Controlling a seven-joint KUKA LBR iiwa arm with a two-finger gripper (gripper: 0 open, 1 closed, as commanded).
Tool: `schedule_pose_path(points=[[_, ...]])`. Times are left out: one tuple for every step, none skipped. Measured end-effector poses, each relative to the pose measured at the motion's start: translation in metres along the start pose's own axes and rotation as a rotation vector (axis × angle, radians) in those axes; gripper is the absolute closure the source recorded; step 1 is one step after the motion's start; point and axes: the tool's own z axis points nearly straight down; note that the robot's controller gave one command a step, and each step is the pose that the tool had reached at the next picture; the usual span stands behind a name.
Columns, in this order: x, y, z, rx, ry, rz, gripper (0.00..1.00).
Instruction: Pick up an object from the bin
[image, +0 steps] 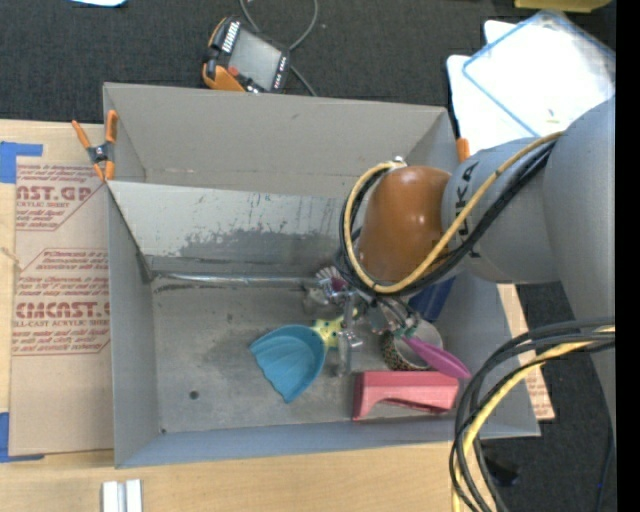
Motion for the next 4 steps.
schedule_pose_path(points=[[-0.003,-0.005,0.0,-0.003,0.01,0.149,1.0],[-0.003,-0.005,0.0,-0.003,0.01,0.149,1.0],[-0.002,-0.005,-0.003,-0.003,0.01,0.149,1.0],[-0.002,-0.005,-0.022,-0.004,0.013,0.149,1.0]])
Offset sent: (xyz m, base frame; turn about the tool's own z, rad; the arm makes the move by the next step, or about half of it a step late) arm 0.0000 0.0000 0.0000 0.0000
